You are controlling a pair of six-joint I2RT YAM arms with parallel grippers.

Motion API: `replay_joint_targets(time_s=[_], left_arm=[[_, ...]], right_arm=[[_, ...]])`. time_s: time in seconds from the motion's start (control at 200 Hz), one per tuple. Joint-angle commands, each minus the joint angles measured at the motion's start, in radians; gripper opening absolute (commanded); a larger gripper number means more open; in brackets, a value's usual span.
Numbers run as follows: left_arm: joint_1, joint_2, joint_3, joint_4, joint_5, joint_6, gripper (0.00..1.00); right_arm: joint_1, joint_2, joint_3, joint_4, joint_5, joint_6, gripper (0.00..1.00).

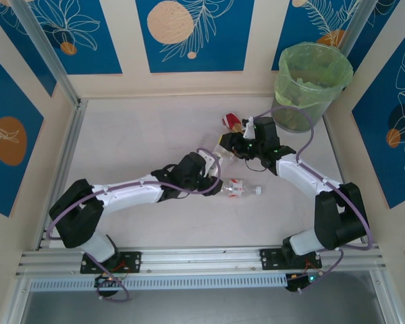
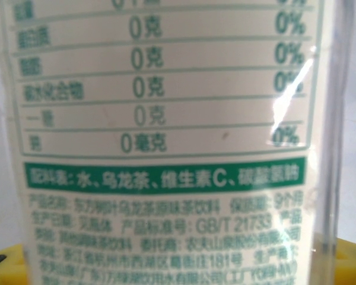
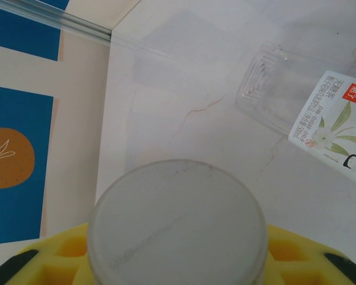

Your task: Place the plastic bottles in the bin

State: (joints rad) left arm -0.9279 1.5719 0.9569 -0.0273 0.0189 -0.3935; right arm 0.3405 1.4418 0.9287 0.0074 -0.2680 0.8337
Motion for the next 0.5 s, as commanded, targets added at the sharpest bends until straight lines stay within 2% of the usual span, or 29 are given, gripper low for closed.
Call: replay_joint_targets(time_s=[0.0, 0.115, 0.295, 0.495], left_arm=[[-0.014, -0.034, -0.025, 0.048, 0.012, -0.010, 0.61], [-0.012, -0.064, -0.068, 0.126, 0.068, 0.010, 0.78], [-0.011, -0.084, -0.066, 0.111, 0.061, 0.036, 0.99], [-0.005, -0.130, -0.120, 0.176, 0.042, 0.027, 1.00]], right_arm=[[0.005, -0.038, -0.007, -0.007, 0.031, -0.016, 0.00], [0.004, -0.046, -0.001, -0.018, 0.049, -0.023, 0.00], [0.000, -0.054, 0.018, -0.046, 0.074, -0.037, 0.00], [-0.012, -0.061, 0.034, -0.068, 0.100, -0.052, 0.00]])
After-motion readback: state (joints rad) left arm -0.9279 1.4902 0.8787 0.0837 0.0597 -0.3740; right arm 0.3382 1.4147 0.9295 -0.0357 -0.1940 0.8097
